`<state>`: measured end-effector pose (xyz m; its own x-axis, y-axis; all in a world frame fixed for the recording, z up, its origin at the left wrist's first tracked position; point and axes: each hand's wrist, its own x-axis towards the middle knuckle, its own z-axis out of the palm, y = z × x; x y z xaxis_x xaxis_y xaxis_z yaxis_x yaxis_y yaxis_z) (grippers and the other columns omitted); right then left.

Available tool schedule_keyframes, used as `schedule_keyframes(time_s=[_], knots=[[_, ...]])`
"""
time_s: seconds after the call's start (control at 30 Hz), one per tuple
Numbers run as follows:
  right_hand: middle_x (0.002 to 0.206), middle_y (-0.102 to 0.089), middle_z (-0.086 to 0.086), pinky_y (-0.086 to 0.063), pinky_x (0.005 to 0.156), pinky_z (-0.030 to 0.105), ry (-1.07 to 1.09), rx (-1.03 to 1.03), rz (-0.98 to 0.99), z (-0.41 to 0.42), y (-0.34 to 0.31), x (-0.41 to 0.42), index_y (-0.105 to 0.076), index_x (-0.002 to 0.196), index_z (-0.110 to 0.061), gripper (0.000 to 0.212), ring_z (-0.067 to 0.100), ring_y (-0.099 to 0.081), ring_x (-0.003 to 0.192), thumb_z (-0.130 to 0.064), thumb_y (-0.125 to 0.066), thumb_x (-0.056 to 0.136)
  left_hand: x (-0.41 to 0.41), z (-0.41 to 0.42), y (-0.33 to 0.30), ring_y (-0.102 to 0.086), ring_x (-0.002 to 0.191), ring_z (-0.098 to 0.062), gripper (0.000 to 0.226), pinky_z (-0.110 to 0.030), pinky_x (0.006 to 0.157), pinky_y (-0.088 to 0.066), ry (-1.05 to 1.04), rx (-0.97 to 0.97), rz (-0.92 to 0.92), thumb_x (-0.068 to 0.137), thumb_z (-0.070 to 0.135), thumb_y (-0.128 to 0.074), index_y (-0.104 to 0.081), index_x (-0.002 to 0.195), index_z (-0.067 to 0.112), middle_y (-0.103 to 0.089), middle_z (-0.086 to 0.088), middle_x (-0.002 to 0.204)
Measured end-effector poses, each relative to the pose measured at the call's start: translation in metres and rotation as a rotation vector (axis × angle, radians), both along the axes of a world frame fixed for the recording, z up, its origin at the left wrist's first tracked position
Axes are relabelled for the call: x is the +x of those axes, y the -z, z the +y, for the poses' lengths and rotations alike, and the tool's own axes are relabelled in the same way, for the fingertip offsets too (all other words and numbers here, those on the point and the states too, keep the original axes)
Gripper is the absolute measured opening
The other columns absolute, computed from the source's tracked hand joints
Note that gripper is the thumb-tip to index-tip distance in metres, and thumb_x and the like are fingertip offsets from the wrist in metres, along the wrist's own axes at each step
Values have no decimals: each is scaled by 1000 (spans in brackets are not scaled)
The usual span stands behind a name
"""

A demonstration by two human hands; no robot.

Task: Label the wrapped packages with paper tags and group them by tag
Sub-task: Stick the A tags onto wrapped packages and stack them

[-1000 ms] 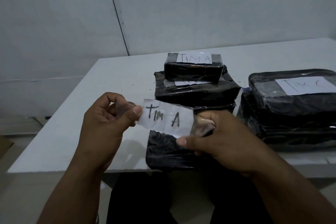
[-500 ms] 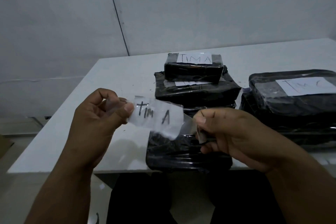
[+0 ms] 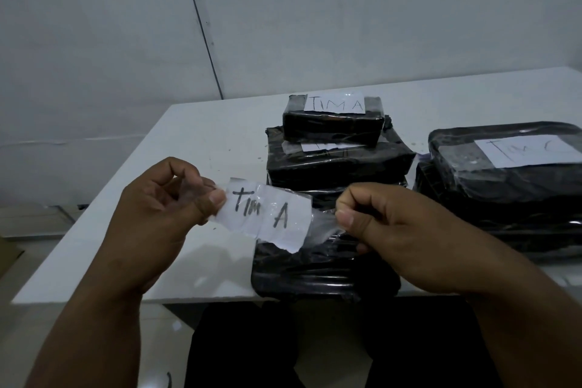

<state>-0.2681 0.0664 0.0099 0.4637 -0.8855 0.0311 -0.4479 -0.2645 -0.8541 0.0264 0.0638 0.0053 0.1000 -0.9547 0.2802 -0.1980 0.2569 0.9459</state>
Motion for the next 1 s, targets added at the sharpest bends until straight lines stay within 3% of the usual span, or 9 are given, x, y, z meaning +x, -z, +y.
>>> schedule_keyframes(time_s=[0.13,0.23,0.43,0.6,0.7,0.83,1.0], knots=[[71,-60,-2,-58,75,53,20,-28,-7,0,0,-1,-58,77,-27,25,25,-62,71,-33,-55,101,-1,-1,1,-64,71,-18,24,-36,71,-49,-14,-1,-20,63,33,-84,-63,71,26,-75,-3,82],[70,-64,-8,-60,74,36,-2,37,-70,0,-1,-2,-57,75,-24,28,9,-65,70,-26,-55,103,-2,-1,0,-63,71,-21,26,-37,71,-49,-15,-5,-14,60,40,-83,-64,72,27,-75,-2,83],[70,-64,-7,-51,65,18,-94,162,-118,2,-3,-5,-54,82,-14,23,6,-65,68,-20,-52,104,-2,-1,-4,-65,74,-22,26,-37,71,-49,-3,-11,-22,60,39,-82,-63,72,26,-76,-4,83],[78,-67,-2,-54,66,20,-119,181,-55,2,-7,-8,-56,82,-18,22,14,-70,76,-24,-54,103,-1,0,-5,-64,68,-20,26,-36,69,-48,4,-23,-62,61,40,-82,-63,72,26,-75,-5,81],[79,-68,-2,-60,72,33,-88,97,21,1,-9,-9,-56,79,-27,23,15,-70,77,-28,-55,102,-1,0,-6,-63,67,-20,26,-36,68,-48,-11,-35,-89,62,38,-82,-62,72,25,-75,-5,81],[82,-66,3,-58,69,51,-90,-21,148,4,-19,-8,-55,82,-31,19,31,-65,79,-35,-54,101,-2,0,-7,-63,64,-15,31,-34,67,-48,-25,-44,-135,69,19,-92,-62,71,25,-75,-5,79],[82,-69,2,-59,70,50,-7,-29,115,2,-22,-6,-58,83,-37,16,27,-68,78,-39,-55,99,-2,0,-8,-65,65,-13,30,-33,66,-52,-41,-49,-174,72,9,-89,-62,72,23,-76,-3,81]])
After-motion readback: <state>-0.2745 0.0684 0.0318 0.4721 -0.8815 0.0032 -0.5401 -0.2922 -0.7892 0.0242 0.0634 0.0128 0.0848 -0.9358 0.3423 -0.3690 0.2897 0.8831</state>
